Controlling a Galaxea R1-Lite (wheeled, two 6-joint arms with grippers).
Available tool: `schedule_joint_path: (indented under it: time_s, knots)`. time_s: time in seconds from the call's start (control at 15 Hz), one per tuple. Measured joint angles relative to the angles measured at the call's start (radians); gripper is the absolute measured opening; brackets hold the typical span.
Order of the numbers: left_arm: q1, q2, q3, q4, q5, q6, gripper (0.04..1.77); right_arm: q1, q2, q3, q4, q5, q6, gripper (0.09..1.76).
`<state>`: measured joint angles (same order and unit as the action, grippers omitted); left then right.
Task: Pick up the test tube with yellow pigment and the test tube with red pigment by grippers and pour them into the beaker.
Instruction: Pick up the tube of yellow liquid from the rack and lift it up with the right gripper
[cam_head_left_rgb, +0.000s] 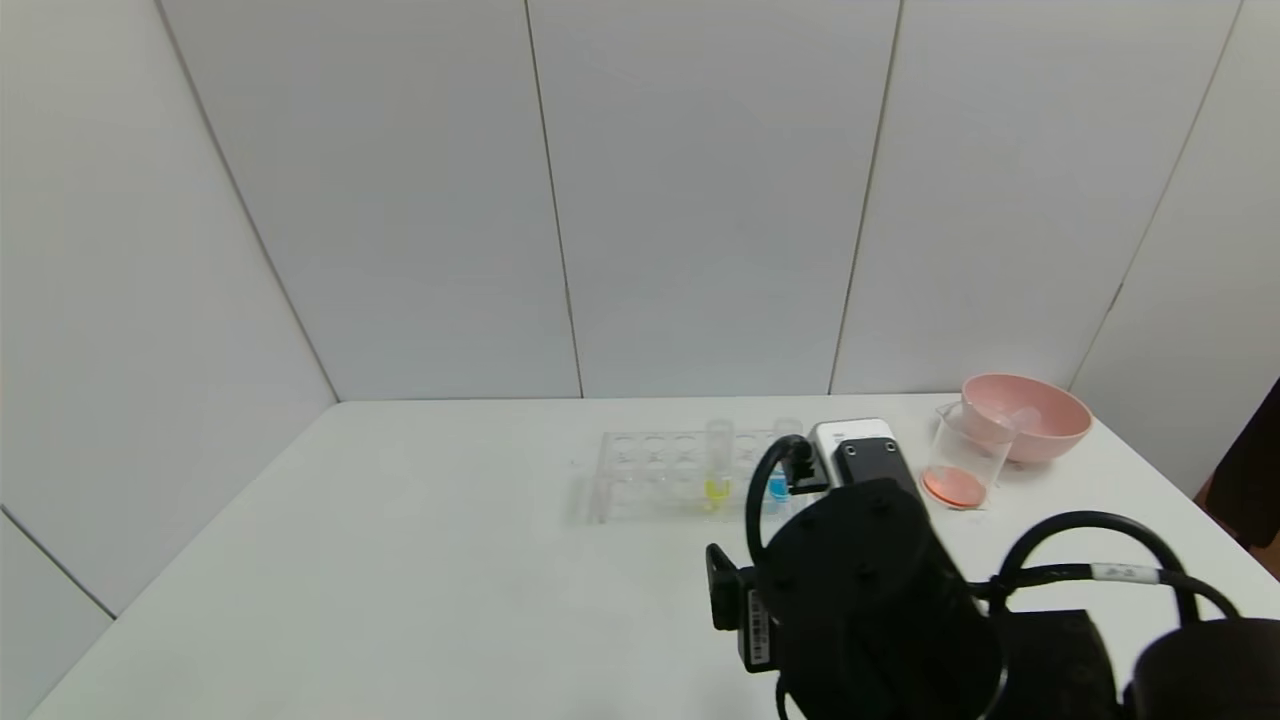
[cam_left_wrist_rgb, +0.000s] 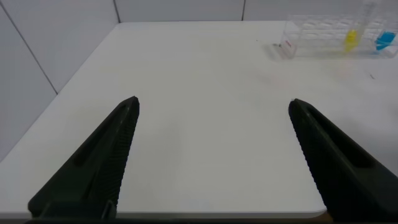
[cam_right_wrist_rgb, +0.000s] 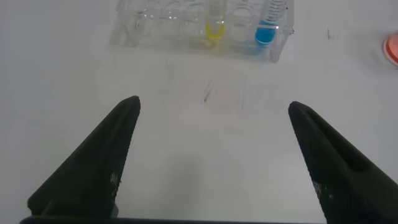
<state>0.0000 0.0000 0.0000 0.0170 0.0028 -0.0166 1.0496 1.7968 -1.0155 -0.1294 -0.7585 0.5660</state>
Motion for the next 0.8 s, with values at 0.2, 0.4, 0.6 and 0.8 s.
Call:
schedule_joint_path:
  time_s: [0.2,0.4,0.6,0.8]
  knots:
    - [0.000,0.000,0.000,0.000,0.000,0.000,1.72,-0.009,0.107,-0.095,0.015,-0.001,-0.014,1.71]
    - [0.000,0.000,0.000,0.000,0.000,0.000,1.72,-0.034,0.211,-0.192,0.014,-0.001,-0.030,1.71]
    - [0.000,0.000,0.000,0.000,0.000,0.000,1.72,-0.092,0.309,-0.305,0.005,0.011,-0.076,1.71]
    - [0.000,0.000,0.000,0.000,0.000,0.000,1.72,-0.155,0.390,-0.419,0.005,0.034,-0.112,1.71]
